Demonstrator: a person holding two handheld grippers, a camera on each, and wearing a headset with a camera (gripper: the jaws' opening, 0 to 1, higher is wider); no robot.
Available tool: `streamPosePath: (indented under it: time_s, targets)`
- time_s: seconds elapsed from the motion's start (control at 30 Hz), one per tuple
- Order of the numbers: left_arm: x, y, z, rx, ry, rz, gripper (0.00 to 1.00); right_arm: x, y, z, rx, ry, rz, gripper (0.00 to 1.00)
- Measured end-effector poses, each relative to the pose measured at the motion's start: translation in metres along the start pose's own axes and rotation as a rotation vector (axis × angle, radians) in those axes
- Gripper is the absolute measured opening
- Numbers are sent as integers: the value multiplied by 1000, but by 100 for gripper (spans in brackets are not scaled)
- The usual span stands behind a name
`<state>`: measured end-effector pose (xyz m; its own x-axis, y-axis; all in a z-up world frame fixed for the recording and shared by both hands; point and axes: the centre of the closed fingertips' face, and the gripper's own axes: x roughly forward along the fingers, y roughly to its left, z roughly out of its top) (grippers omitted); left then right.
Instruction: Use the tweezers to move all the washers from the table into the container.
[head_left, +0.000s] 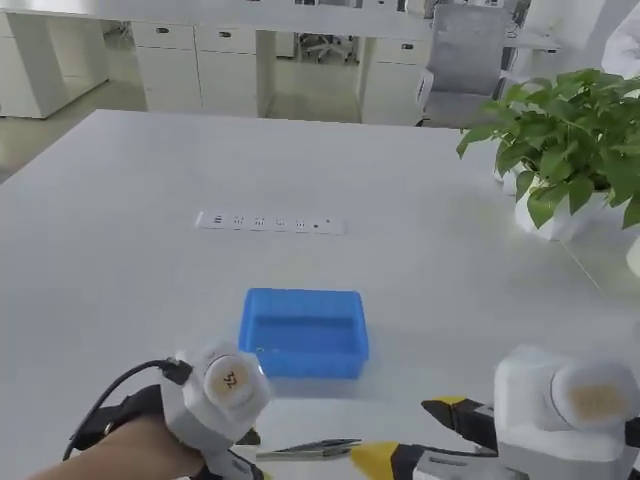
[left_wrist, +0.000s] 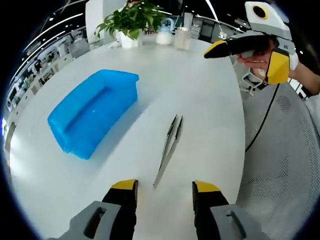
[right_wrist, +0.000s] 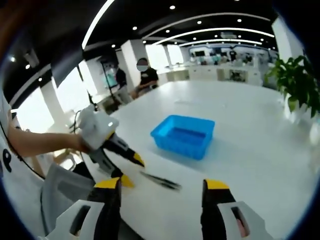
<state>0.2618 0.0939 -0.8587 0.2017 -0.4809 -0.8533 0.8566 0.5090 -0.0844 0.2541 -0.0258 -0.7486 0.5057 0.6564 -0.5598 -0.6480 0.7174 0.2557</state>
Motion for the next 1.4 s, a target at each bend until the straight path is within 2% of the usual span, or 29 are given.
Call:
streamPosePath:
  time_s: [0.07,0.1,0.17,0.2,0.23,0.27,0.33,0.37,0.47,0.53,0.63,0.73,0.97,1.17,1.3,1.4]
  targets:
    - [-7,3,0,-71,-33,33,54,-3,-2,0,6,-6,-10,64]
    - [-16,6,4,-137,-80,67,61,-5,-4,-1,11,-8,-19,64]
    - [-31,6,7,-229,-131,92,73,-6,-7,-3,16,-3,-35,66]
    - [-38,6,8,-244,-147,106,80,-7,-9,-4,19,0,-43,67]
    - [-47,6,8,-262,-169,124,84,-7,-12,-6,23,1,-51,68]
    - [-54,3,8,-280,-174,126,87,-7,-13,-8,28,5,-53,69]
    - [-69,2,13,-312,-230,128,95,-7,-14,-9,41,8,-54,70]
    - [-76,2,12,-315,-232,136,96,-7,-15,-9,44,4,-57,71]
    - [-100,9,16,-304,-280,216,99,-8,-15,-7,43,-1,-60,75]
    - [-115,6,18,-302,-307,241,99,-8,-15,-8,33,8,-68,78]
    - [-126,3,20,-321,-335,267,99,-8,-15,-10,21,16,-81,81]
    - [-130,3,15,-328,-339,296,99,-7,-15,-17,-1,44,-96,86]
    - [-130,0,-1,-362,-320,300,99,-13,-13,-23,-5,49,-104,93]
    - [-132,-2,1,-395,-352,312,99,-16,-15,-25,-3,52,-118,96]
    - [-133,-3,0,-387,-343,325,99,-17,-16,-20,14,35,-121,97]
    - [-135,-3,1,-390,-351,325,99,-18,-17,-20,3,39,-126,97]
